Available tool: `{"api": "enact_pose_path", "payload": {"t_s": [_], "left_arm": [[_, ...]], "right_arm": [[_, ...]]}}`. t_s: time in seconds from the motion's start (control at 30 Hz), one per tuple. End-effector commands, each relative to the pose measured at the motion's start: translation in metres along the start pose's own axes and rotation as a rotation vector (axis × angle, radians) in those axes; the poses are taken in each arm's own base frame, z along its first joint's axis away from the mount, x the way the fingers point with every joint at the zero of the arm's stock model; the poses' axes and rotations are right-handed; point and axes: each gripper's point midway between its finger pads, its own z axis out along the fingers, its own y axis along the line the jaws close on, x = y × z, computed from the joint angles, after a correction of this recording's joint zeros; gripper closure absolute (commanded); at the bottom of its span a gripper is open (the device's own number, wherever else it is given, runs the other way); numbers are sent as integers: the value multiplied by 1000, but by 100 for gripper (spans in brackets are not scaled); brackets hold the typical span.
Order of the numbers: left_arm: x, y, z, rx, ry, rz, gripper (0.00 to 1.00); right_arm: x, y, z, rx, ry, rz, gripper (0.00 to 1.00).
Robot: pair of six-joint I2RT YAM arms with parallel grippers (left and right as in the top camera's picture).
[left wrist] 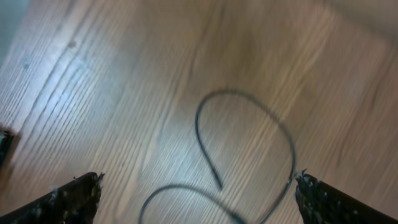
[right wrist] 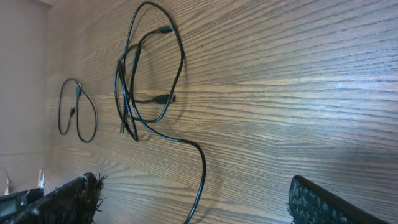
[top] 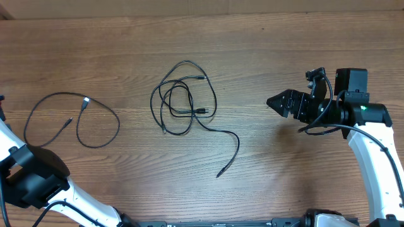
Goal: Untangle cables
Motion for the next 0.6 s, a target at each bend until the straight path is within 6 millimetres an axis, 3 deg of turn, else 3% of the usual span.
{"api": "enact_pose_path", "payload": {"t_s": [0.0,0.17,0.33,0.57], "left_arm": [[34,-8,-5,59,153,249,0],[72,-20,-17,118,164,488,0],[138,-40,-42,249,128,872,0],[229,-35,-74,357,115,1169,0]], "right_arm": [[-3,-1,-1,2,-10,-10,5],[-3,-1,-1,2,-10,-10,5],[-3,-1,-1,2,-9,-10,4],[-2,-1,-1,2,-6,-7,4]]}}
